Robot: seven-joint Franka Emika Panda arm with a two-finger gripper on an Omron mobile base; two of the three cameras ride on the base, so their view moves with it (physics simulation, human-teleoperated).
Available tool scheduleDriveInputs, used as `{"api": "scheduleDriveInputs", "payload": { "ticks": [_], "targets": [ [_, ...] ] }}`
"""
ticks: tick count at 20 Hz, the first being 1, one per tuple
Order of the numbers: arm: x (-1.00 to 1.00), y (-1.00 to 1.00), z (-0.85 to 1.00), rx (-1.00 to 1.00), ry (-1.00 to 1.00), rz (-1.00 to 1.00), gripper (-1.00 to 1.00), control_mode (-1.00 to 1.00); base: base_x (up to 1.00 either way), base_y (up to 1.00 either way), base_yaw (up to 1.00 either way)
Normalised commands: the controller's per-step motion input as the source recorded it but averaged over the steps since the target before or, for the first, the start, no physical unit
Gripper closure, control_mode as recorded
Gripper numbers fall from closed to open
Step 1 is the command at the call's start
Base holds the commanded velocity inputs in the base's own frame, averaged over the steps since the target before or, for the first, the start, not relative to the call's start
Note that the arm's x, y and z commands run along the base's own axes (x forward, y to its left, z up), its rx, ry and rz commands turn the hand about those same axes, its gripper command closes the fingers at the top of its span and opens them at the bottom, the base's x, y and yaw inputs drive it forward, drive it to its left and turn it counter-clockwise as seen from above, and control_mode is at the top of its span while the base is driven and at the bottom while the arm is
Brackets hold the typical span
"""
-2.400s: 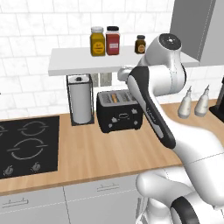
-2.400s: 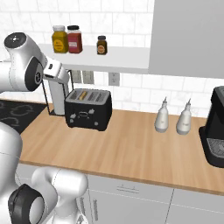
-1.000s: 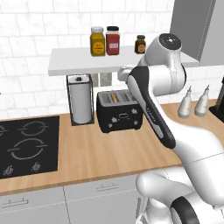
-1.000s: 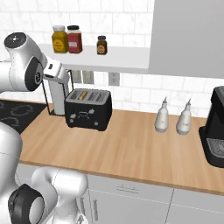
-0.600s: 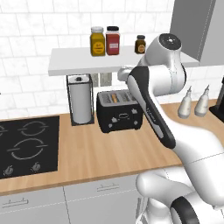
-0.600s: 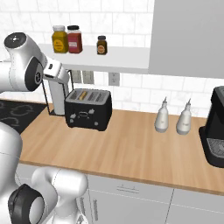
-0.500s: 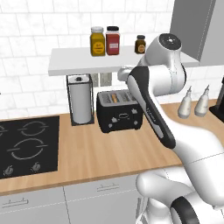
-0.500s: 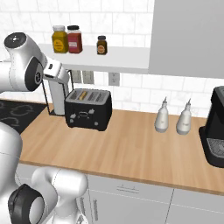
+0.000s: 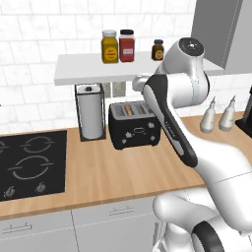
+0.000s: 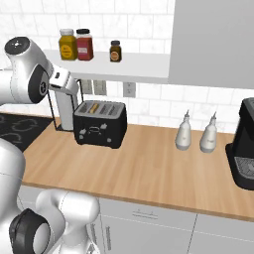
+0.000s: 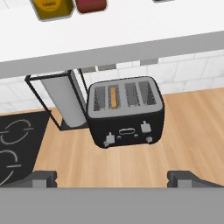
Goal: Start the toaster. Once the lever pops up, take the bread to the plate on the dining counter.
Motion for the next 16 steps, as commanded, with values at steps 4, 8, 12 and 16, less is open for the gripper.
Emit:
{"api": "scheduleDriveInputs", "payload": {
  "ticks": [4,8,12,16],
  "targets": [
    [0.0,0.0,0.0,0.0,0.0,0.0,-1.0,-1.0,0.0,0.0,0.0],
    [0.0,0.0,0.0,0.0,0.0,0.0,-1.0,-1.0,0.0,0.0,0.0],
    [0.0,0.0,0.0,0.0,0.0,0.0,-1.0,-1.0,0.0,0.0,0.0],
    [0.0,0.0,0.0,0.0,0.0,0.0,-1.0,-1.0,0.0,0.0,0.0]
  ]
}}
